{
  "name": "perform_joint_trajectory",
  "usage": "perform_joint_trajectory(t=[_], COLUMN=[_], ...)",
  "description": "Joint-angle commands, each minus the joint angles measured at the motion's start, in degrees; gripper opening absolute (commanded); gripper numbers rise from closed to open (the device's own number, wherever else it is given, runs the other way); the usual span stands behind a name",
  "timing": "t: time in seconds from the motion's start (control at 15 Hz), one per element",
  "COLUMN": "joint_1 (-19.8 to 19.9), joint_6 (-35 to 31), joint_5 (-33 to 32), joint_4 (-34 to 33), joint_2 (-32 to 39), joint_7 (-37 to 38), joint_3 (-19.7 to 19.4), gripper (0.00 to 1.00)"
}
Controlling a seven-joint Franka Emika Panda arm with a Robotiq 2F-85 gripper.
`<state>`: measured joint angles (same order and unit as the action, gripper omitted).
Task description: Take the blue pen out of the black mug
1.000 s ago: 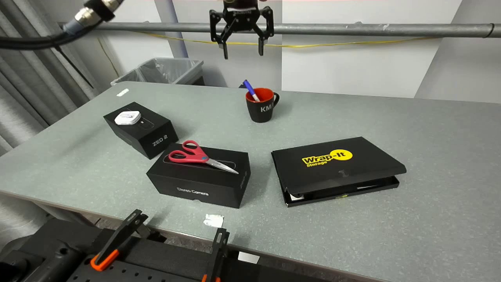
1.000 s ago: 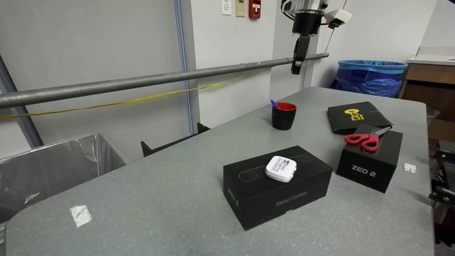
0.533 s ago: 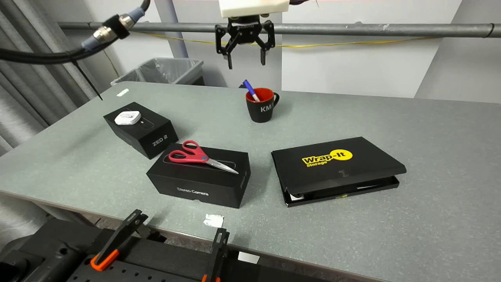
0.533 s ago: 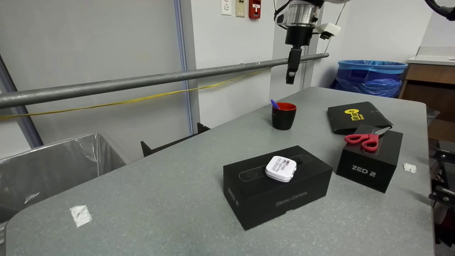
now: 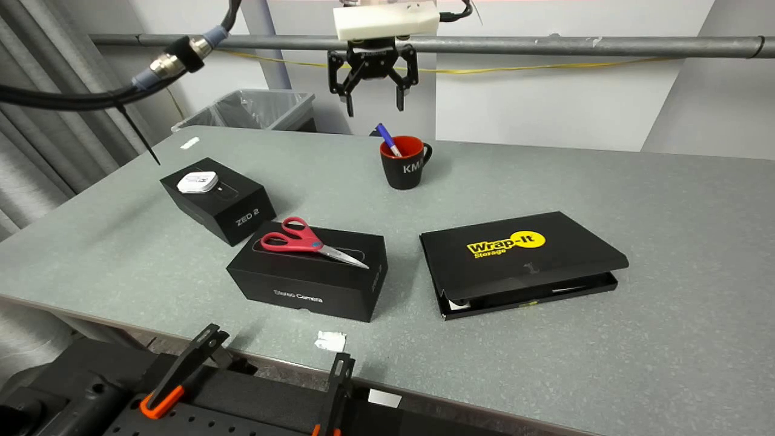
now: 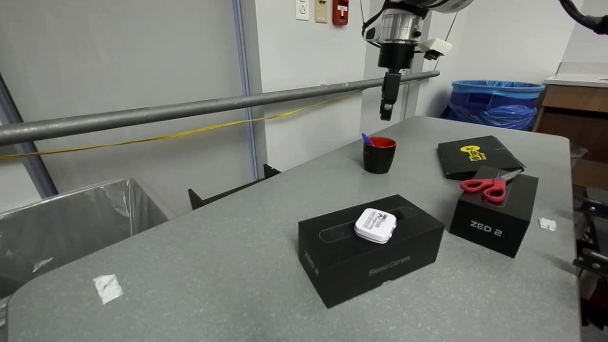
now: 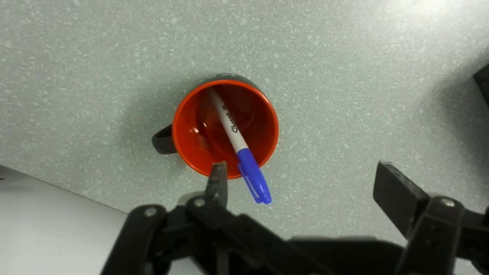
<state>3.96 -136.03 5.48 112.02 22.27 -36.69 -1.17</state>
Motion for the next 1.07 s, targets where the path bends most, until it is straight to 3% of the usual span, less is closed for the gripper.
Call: perform_joint_trajectory(t=[0.0, 0.47, 0.93, 1.0], joint_1=[0.7, 1.0, 1.2, 1.2], joint_6=[-2.3, -6.5, -6.5, -6.6], joint_5=[-2.4, -3.4, -4.5, -4.5], joint_4=[-2.0, -4.9, -8.8, -9.1], joint_2=[2.8, 7.5, 11.5, 11.8], joint_7=[2.1, 6.1, 9.1, 9.3], joint_3=[1.5, 2.2, 2.4, 2.5], gripper=[1.0, 1.0, 1.0, 0.75])
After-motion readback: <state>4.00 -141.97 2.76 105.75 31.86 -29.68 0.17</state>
